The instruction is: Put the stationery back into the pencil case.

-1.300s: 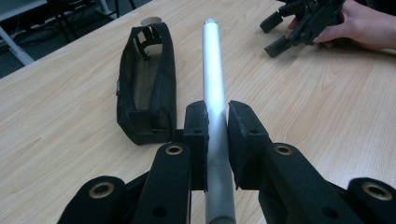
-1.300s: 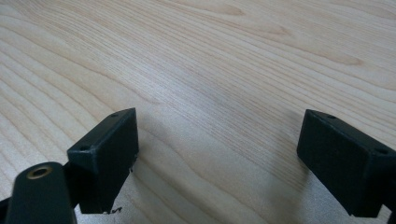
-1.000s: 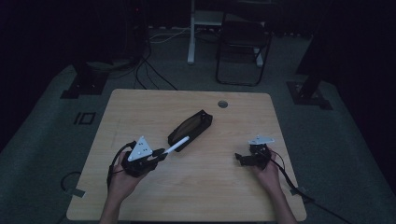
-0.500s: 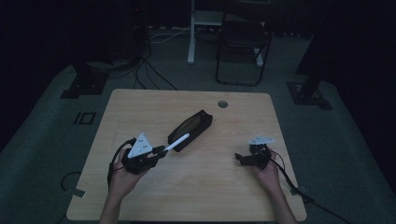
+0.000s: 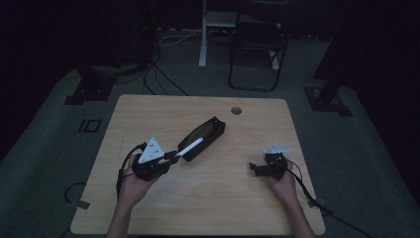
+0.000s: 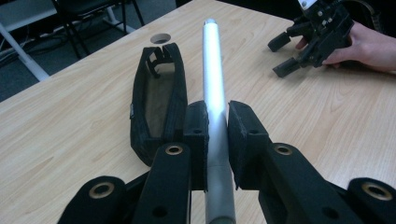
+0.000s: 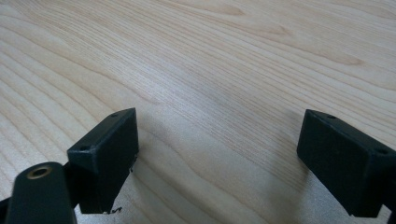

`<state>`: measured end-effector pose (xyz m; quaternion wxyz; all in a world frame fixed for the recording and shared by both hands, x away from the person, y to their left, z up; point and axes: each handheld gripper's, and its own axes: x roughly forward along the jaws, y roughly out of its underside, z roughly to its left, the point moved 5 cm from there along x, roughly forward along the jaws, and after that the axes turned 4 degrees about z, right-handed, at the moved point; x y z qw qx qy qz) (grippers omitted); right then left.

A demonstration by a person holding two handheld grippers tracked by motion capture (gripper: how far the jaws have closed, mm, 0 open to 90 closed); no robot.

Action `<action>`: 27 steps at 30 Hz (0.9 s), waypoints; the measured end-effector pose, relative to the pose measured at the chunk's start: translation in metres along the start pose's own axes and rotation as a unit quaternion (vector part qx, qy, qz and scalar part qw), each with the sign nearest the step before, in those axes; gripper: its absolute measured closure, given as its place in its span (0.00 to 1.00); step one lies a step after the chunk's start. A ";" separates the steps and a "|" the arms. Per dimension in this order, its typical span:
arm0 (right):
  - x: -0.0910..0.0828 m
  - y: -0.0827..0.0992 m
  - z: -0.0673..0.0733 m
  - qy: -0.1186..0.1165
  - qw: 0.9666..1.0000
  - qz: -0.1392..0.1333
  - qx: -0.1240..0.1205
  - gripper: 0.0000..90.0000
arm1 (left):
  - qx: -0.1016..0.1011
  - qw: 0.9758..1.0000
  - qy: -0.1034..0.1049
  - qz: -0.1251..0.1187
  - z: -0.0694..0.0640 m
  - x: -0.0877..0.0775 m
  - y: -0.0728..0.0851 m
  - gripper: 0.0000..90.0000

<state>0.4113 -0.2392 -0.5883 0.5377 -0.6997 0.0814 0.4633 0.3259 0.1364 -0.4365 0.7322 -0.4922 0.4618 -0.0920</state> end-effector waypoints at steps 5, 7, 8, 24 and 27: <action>0.000 0.000 0.000 0.000 1.000 0.000 0.000 0.14 | -0.001 1.000 -0.003 -0.001 0.001 0.001 -0.003 0.88; 0.000 0.000 0.000 0.000 1.000 0.000 0.000 0.14 | 0.001 1.000 -0.006 0.000 0.002 0.001 -0.004 0.88; 0.000 0.000 0.000 0.000 1.000 0.000 0.000 0.14 | 0.000 1.000 -0.006 0.000 0.002 0.002 -0.005 0.87; 0.000 0.000 0.000 0.000 1.000 0.000 0.000 0.14 | -0.007 1.000 -0.014 0.001 0.008 0.009 -0.011 0.88; 0.000 0.000 0.000 0.000 1.000 0.000 0.000 0.14 | -0.009 1.000 -0.016 -0.001 0.010 0.012 -0.013 0.87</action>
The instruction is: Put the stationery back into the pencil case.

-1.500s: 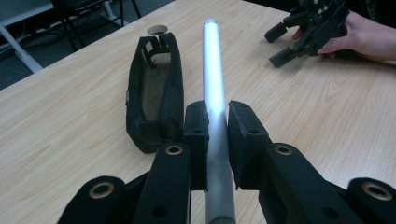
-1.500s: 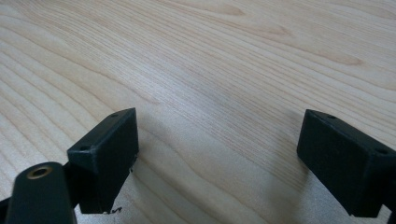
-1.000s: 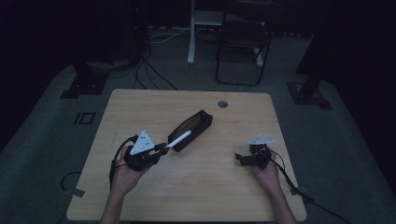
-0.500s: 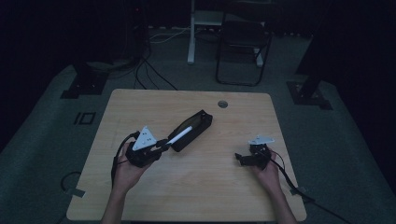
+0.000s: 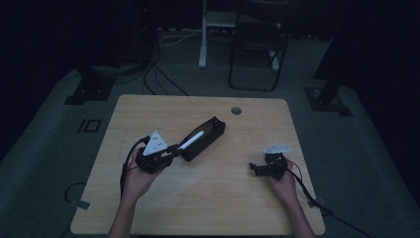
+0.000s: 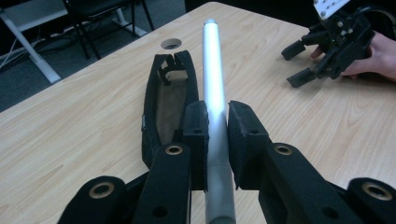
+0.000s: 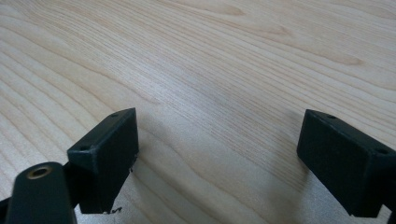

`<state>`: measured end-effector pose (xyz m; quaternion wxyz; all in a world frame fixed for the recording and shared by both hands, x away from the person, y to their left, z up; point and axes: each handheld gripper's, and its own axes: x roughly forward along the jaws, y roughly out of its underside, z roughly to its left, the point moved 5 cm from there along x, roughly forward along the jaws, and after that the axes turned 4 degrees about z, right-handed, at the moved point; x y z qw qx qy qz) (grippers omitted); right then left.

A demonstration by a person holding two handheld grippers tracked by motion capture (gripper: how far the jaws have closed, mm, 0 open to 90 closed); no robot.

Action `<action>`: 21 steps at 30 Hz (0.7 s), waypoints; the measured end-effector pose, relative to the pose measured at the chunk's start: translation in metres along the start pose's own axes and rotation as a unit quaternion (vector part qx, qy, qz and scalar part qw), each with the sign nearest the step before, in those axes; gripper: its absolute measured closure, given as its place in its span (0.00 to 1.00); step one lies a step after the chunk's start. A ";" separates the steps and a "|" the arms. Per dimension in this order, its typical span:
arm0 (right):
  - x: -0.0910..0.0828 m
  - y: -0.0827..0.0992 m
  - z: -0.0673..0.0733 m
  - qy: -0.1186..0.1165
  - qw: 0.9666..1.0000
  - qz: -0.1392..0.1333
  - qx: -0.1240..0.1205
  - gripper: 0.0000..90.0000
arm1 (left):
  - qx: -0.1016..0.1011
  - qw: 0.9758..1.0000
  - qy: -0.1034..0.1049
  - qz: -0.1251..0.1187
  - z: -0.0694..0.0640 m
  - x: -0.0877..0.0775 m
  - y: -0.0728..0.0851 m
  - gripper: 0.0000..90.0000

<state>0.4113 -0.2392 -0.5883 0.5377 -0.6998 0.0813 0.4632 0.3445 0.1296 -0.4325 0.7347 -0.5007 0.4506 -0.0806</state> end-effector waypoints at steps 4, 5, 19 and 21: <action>0.000 0.000 0.000 0.000 1.000 0.000 0.000 0.14 | 0.000 1.000 -0.001 -0.001 0.002 0.004 -0.003 0.87; 0.000 0.000 0.000 0.000 1.000 0.000 0.000 0.14 | -0.001 1.000 -0.001 -0.001 0.002 0.005 -0.005 0.88; 0.000 0.000 0.000 0.000 1.000 0.000 0.000 0.14 | -0.001 1.000 -0.001 0.002 0.007 0.015 -0.014 0.87; 0.000 0.000 0.000 0.000 1.000 0.000 0.000 0.14 | -0.002 1.000 -0.001 0.002 0.009 0.016 -0.015 0.87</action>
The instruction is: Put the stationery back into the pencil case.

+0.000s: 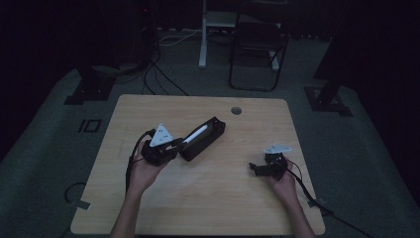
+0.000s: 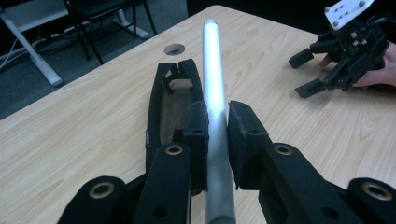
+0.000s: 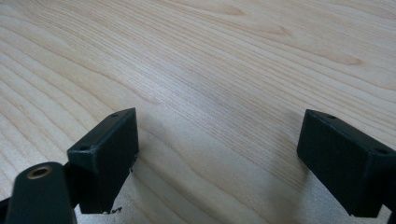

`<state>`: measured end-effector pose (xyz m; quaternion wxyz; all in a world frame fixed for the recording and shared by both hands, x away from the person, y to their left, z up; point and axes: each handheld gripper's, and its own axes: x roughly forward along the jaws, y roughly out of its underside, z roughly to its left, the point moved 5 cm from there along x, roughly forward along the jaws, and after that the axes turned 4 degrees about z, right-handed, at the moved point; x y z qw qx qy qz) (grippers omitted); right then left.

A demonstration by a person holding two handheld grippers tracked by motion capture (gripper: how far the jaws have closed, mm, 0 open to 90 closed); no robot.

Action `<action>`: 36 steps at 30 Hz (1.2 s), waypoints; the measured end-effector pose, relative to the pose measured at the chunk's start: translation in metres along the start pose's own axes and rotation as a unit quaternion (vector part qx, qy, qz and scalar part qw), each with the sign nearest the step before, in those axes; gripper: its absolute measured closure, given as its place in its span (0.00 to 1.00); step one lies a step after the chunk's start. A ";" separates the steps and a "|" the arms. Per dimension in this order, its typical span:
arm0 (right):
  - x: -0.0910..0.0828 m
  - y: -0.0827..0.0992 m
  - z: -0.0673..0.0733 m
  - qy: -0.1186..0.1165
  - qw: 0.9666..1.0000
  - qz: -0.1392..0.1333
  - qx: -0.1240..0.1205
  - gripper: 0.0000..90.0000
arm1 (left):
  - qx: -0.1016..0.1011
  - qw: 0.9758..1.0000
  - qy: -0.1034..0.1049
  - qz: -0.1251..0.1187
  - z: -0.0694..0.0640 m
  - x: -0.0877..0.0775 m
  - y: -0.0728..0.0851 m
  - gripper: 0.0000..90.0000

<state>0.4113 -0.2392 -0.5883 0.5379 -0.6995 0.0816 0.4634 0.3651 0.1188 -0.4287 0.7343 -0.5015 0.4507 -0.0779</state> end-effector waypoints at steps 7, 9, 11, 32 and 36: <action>0.000 0.000 0.000 0.000 1.000 0.000 0.000 0.14 | -0.001 1.000 -0.008 0.007 0.005 0.007 -0.001 0.87; 0.000 0.000 0.000 0.000 1.000 0.000 0.000 0.14 | -0.003 1.000 -0.008 0.009 0.006 0.009 -0.002 0.88; 0.000 0.000 0.000 0.000 1.000 0.000 0.000 0.14 | -0.005 1.000 -0.009 0.009 0.007 0.010 -0.002 0.88; 0.000 0.000 0.000 0.000 1.000 0.000 0.000 0.14 | 0.001 1.000 -0.008 0.012 0.011 0.019 -0.019 0.87; 0.000 0.000 0.000 0.000 1.000 0.000 0.000 0.14 | 0.003 1.000 -0.010 0.014 0.011 0.020 -0.021 0.88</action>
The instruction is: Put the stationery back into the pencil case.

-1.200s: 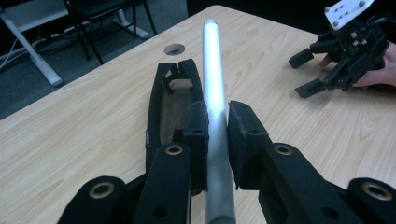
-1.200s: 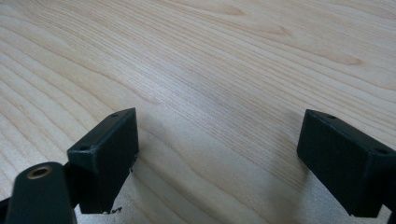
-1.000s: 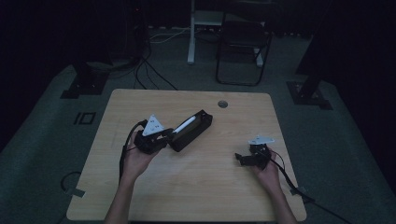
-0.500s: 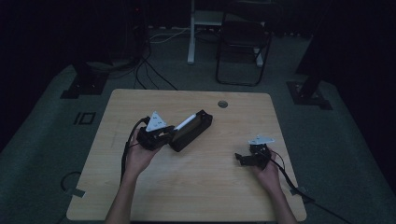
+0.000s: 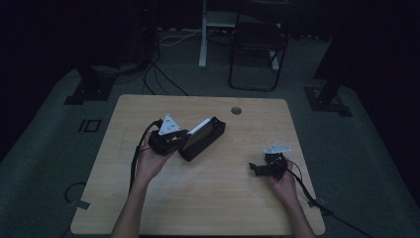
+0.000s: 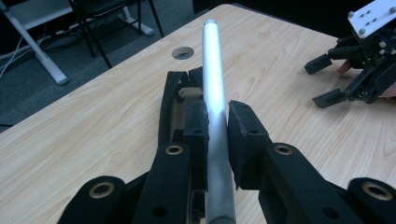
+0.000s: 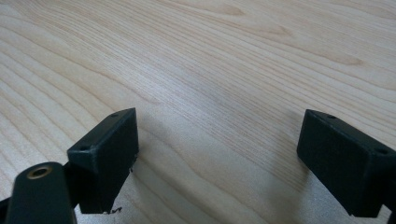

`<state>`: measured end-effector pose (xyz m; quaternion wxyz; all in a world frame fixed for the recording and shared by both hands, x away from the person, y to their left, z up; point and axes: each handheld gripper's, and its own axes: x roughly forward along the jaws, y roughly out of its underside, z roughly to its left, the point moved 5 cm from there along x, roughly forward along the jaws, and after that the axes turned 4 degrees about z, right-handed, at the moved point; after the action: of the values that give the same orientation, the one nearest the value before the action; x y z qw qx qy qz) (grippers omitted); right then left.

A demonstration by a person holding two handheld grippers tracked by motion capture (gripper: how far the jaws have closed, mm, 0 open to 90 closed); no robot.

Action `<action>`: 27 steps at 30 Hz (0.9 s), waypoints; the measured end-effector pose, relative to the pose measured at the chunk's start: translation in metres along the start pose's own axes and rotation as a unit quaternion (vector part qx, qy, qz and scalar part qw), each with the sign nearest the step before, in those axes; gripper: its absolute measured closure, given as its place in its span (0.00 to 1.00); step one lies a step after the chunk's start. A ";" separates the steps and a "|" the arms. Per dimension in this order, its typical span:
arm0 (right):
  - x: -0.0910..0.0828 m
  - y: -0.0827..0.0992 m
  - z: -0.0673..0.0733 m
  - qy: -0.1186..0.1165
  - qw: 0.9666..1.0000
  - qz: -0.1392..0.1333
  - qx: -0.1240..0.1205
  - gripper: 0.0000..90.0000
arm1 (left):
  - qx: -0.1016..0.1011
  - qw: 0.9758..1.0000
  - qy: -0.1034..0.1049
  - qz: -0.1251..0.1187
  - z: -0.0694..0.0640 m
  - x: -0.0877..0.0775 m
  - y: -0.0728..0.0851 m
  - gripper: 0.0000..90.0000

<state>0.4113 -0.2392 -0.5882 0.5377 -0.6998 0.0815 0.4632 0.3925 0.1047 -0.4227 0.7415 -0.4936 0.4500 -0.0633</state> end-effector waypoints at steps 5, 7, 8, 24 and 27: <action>0.000 0.000 0.000 0.000 1.000 0.000 0.000 0.14 | 0.002 1.000 -0.001 -0.001 0.002 0.002 -0.004 0.87; 0.000 0.000 0.000 0.000 1.000 0.000 0.000 0.14 | 0.002 1.000 -0.001 -0.003 0.002 0.002 -0.005 0.87; 0.000 0.000 0.000 0.000 1.000 0.000 0.000 0.14 | 0.001 1.000 0.001 -0.005 0.003 0.003 -0.005 0.87; 0.000 0.000 0.000 0.000 1.000 0.000 0.000 0.14 | -0.004 1.000 -0.002 -0.006 0.008 0.016 -0.010 0.87; 0.000 0.000 0.000 0.000 1.000 0.000 0.000 0.14 | -0.003 1.000 -0.004 -0.002 0.009 0.019 -0.010 0.88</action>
<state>0.4113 -0.2391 -0.5883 0.5381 -0.6995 0.0816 0.4631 0.4138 0.0953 -0.4257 0.7417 -0.4972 0.4459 -0.0618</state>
